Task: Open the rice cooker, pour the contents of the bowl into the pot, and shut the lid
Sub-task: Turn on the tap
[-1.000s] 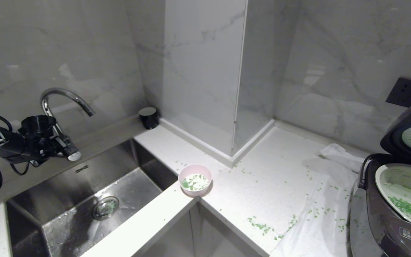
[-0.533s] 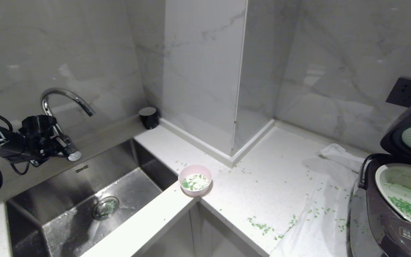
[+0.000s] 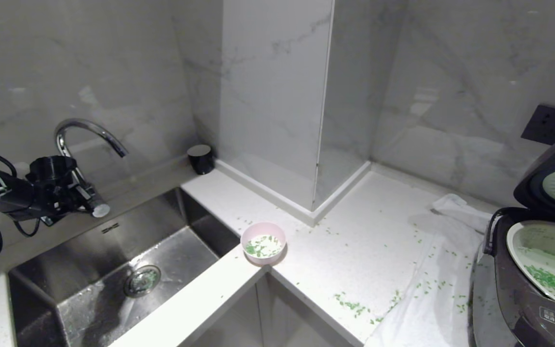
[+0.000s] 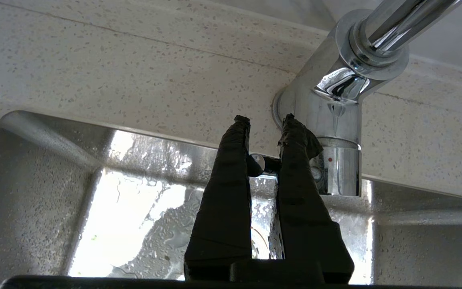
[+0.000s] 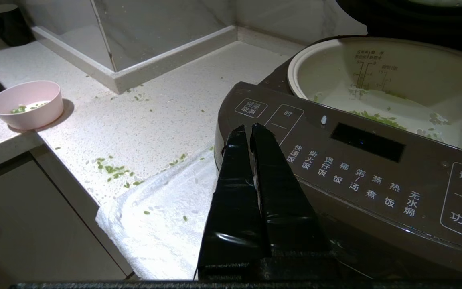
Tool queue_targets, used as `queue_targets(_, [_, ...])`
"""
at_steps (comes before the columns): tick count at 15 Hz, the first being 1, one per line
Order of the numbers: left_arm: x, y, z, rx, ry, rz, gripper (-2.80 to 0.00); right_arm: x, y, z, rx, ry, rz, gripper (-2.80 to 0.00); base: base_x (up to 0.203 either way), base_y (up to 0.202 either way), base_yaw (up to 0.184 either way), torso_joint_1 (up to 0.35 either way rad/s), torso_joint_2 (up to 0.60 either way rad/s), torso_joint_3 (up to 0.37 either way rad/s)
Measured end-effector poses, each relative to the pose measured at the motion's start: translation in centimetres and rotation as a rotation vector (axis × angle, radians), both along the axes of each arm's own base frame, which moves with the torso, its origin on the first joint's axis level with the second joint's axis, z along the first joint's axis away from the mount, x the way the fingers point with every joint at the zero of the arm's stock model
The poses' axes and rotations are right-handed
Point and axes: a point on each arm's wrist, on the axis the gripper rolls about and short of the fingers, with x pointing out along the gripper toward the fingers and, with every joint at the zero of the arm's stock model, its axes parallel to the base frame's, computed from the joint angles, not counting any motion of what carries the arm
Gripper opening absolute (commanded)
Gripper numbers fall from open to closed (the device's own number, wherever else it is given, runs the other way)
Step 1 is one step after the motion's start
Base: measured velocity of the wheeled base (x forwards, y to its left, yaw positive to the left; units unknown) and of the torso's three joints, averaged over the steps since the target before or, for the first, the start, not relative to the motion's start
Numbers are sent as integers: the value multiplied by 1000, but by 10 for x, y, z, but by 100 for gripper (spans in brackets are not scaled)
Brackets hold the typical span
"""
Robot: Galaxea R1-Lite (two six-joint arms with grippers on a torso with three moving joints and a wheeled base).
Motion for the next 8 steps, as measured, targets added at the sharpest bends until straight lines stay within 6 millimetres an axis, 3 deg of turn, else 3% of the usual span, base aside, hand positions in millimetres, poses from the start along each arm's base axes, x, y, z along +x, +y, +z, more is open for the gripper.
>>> queue_targets(8, [2, 2, 0, 7, -4, 9, -280, 0, 0, 0, 1, 0, 0, -280, 0, 0, 0, 0, 0, 0])
